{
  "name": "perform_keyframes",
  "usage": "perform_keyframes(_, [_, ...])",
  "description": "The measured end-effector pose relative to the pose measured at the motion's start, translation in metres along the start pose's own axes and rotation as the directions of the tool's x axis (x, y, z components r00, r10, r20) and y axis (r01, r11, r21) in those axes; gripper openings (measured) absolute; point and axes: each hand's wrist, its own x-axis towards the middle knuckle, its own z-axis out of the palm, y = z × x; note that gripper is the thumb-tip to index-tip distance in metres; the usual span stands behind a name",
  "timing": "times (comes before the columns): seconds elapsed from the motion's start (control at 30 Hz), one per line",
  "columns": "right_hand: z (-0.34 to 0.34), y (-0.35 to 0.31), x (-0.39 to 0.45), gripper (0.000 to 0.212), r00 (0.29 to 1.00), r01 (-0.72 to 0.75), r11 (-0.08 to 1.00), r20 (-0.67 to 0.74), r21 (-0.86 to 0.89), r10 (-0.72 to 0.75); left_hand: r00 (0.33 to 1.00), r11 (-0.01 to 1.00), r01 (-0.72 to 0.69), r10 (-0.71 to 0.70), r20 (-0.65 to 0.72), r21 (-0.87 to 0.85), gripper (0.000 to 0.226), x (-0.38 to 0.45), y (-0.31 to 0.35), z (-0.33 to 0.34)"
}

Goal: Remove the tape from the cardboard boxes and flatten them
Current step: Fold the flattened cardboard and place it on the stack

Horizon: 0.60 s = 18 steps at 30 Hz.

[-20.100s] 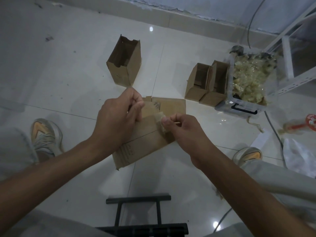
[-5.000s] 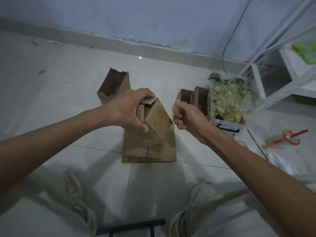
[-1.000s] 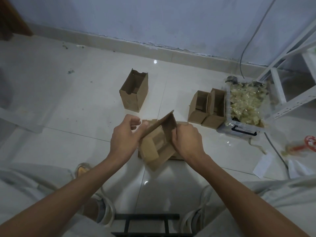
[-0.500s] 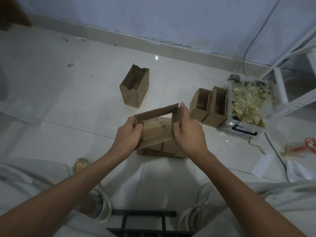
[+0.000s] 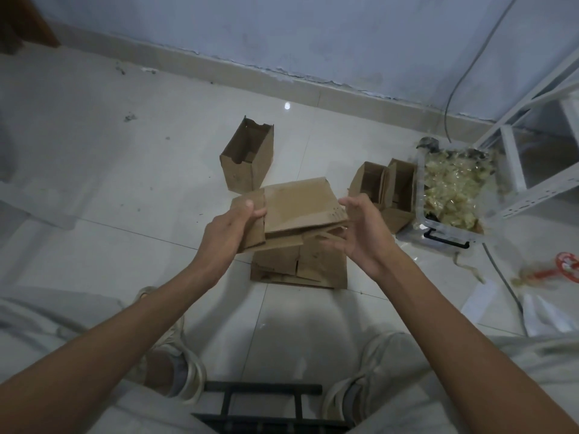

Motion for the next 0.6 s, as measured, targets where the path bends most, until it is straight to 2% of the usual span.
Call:
perform_keyframes(0.07, [-0.01,0.0,0.006,0.037,0.998,-0.056,0.998,-0.013,-0.001,0.056,0.994,0.991,-0.108,0.109,-0.01,0.08,0.039,0.001,-0.007,0.001])
perform_keyframes(0.13, [-0.019,0.009,0.016,0.043,0.991,-0.089,0.989,-0.105,-0.121,0.077,0.977,0.954,-0.21,0.214,0.003,0.212,0.03,0.004,-0.015,0.004])
perform_keyframes(0.2, [-0.024,0.023,0.025,0.04,0.974,-0.111,0.974,-0.218,-0.199,0.066,0.961,0.927,-0.26,0.277,-0.025,0.271,0.043,0.007,-0.019,0.008])
perform_keyframes(0.27, [-0.029,0.036,0.03,0.028,0.962,-0.109,0.95,-0.27,-0.293,0.027,0.977,0.965,-0.133,0.166,-0.135,0.227,0.078,0.013,-0.019,0.012])
perform_keyframes(0.33, [-0.031,0.048,0.029,0.019,0.959,-0.096,0.928,-0.283,-0.36,-0.011,0.981,0.988,0.115,-0.097,-0.166,0.107,0.097,0.029,-0.022,0.012])
perform_keyframes(0.4, [-0.036,0.065,0.028,0.019,0.95,-0.122,0.909,-0.311,-0.398,-0.008,0.95,0.952,0.308,-0.307,-0.052,0.005,0.088,0.046,-0.034,0.015])
perform_keyframes(0.43, [-0.041,0.076,0.03,0.02,0.943,-0.145,0.891,-0.332,-0.43,-0.006,0.938,0.938,0.346,-0.346,-0.002,0.024,0.074,0.054,-0.043,0.019])
perform_keyframes(0.5, [-0.056,0.098,0.04,0.02,0.914,-0.205,0.828,-0.404,-0.522,-0.028,0.934,0.928,0.349,-0.355,0.028,0.133,0.049,0.066,-0.065,0.034])
perform_keyframes(0.57, [-0.069,0.11,0.05,0.018,0.88,-0.271,0.744,-0.471,-0.611,-0.066,0.935,0.922,0.345,-0.354,0.027,0.177,0.039,0.076,-0.085,0.054])
perform_keyframes(0.6, [-0.074,0.113,0.056,0.026,0.863,-0.294,0.706,-0.496,-0.644,-0.094,0.938,0.923,0.338,-0.347,0.019,0.186,0.035,0.082,-0.092,0.063])
